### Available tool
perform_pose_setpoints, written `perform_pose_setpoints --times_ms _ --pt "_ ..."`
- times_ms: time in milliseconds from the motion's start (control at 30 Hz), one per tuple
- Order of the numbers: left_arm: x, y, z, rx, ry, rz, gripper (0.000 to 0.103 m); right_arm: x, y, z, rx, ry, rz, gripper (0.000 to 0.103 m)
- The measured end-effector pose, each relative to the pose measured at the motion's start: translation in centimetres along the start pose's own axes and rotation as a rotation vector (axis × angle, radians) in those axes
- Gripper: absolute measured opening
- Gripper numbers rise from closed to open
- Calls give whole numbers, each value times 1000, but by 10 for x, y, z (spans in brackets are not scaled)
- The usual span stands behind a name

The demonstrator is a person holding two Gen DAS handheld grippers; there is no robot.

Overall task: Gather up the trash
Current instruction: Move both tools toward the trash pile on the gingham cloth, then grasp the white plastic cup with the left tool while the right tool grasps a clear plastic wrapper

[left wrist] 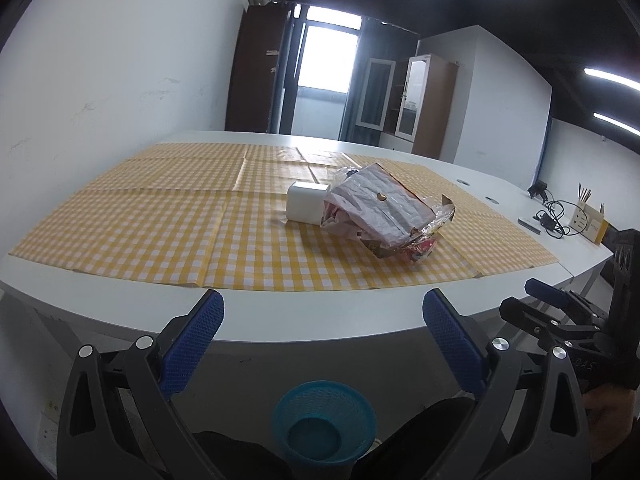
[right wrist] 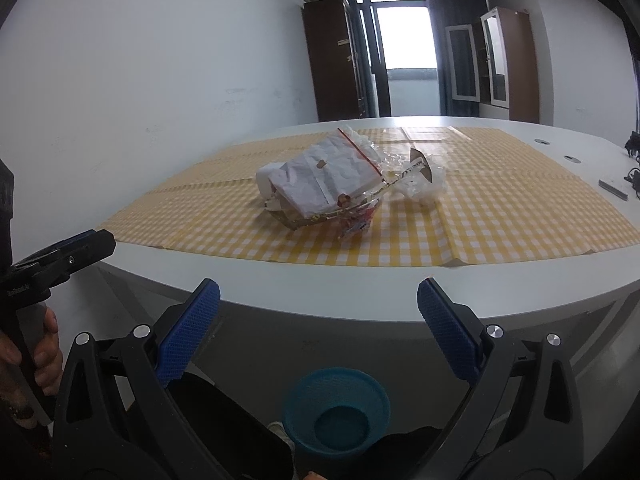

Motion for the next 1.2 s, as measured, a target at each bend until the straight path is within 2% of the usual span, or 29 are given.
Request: perform_pose_setpoints --times_ms 333,500,633,867,1200 --pt "0 1 -1 -4 0 17 97 3 0 0 -5 20 0 95" --pt "-1 2 0 -4 62 55 97 4 4 2 -17 38 15 95" --pt "-10 12 17 13 44 59 97 9 14 13 -19 46 7 94" --pt "-19 33 39 28 49 77 97 27 34 32 -21 79 7 94" --pt "-27 83 60 -7 48 77 97 65 74 59 -38 126 -60 89"
Point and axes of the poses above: each gripper's, at about its wrist camera, not at the fingertips, and y roughly the way its jaws point, x to its right, z to its top, the point moved 7 cm from there along y, roughly the way its jaws point, and after that the axes turned 3 degrees about x, right-handed, at the moved point
